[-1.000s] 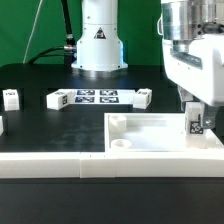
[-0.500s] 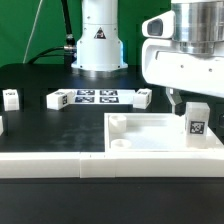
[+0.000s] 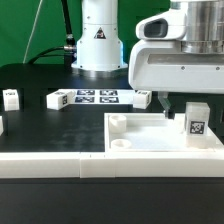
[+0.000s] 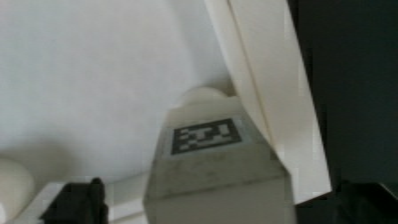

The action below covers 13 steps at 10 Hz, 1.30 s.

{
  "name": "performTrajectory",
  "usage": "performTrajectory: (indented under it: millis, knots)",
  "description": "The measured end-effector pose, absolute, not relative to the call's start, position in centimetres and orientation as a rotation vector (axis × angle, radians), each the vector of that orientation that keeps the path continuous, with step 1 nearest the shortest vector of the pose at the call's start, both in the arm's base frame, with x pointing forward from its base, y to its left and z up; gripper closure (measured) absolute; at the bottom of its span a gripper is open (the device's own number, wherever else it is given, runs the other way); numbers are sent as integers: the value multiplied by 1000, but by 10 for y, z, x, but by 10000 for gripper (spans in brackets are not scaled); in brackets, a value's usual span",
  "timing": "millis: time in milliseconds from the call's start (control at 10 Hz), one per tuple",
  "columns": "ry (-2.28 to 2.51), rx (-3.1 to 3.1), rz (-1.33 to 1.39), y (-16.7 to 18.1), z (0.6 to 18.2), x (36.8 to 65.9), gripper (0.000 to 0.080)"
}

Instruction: Assemble one leg

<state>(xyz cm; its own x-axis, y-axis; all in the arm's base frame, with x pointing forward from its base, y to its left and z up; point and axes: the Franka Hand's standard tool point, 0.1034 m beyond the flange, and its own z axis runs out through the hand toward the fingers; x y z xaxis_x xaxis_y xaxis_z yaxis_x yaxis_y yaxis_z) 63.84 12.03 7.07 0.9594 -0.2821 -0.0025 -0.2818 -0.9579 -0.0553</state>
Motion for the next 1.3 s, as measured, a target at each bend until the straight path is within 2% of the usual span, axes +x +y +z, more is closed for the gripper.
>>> performTrajectory:
  millis: [400,500,600,700,800,1000,1300]
  knots:
    - [232,-3087,-17,119,71,639,150]
    - [232,-3087,-17,119,71,639,258]
    - [232,-3087,-17,119,71,639,406]
    - [243,-3086,-17,119,71,639,406]
    - [281,-3082,-16,119,71,639,509]
    - [389,-3066,-16,119,71,639,509]
    - [1013,-2887,-8,114,71,639,509]
